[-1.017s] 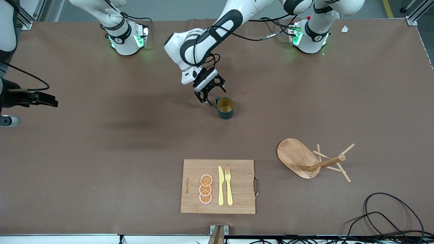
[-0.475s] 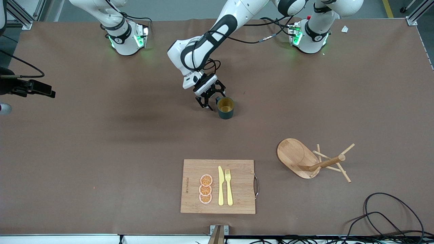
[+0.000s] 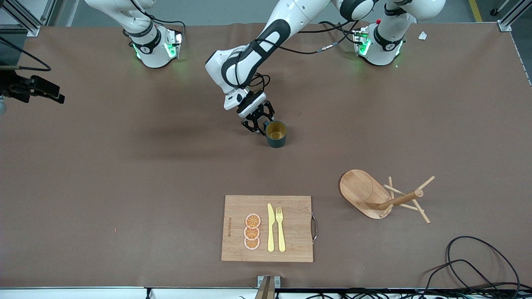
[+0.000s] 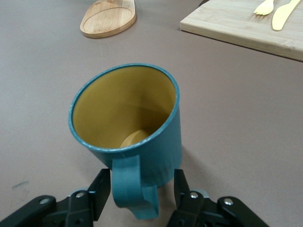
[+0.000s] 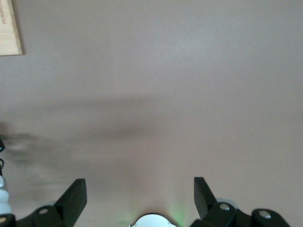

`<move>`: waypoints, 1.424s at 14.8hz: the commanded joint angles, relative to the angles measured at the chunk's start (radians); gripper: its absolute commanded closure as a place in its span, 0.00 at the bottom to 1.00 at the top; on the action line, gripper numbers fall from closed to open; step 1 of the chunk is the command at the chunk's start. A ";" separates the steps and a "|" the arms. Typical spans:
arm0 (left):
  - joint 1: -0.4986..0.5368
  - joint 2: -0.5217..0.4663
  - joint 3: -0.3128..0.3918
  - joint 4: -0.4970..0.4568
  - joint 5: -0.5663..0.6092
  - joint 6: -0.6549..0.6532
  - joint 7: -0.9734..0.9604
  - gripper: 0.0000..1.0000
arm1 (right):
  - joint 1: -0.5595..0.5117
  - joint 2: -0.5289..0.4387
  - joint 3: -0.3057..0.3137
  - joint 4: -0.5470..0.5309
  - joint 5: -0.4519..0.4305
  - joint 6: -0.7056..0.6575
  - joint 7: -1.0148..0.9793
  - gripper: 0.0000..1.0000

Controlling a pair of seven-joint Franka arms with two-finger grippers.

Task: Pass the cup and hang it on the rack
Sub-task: 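Lower the left gripper and grasp the teal mug by its handle, then lift the mug with the left gripper and carry it toward the rack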

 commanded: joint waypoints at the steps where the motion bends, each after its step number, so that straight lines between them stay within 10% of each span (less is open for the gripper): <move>1: -0.010 0.011 0.007 0.018 0.020 -0.006 -0.003 0.65 | -0.010 -0.048 0.009 -0.041 0.008 0.007 0.007 0.00; 5: -0.010 0.010 0.007 0.017 0.020 -0.006 0.000 0.87 | -0.007 -0.048 0.013 0.008 -0.006 -0.057 0.006 0.00; 11: 0.056 -0.085 0.001 0.017 -0.029 -0.013 0.102 0.91 | -0.009 -0.038 0.012 0.004 0.006 -0.043 0.003 0.00; 21: 0.275 -0.328 -0.009 0.017 -0.467 0.091 0.262 0.98 | -0.012 -0.038 0.010 0.001 -0.001 -0.049 -0.062 0.00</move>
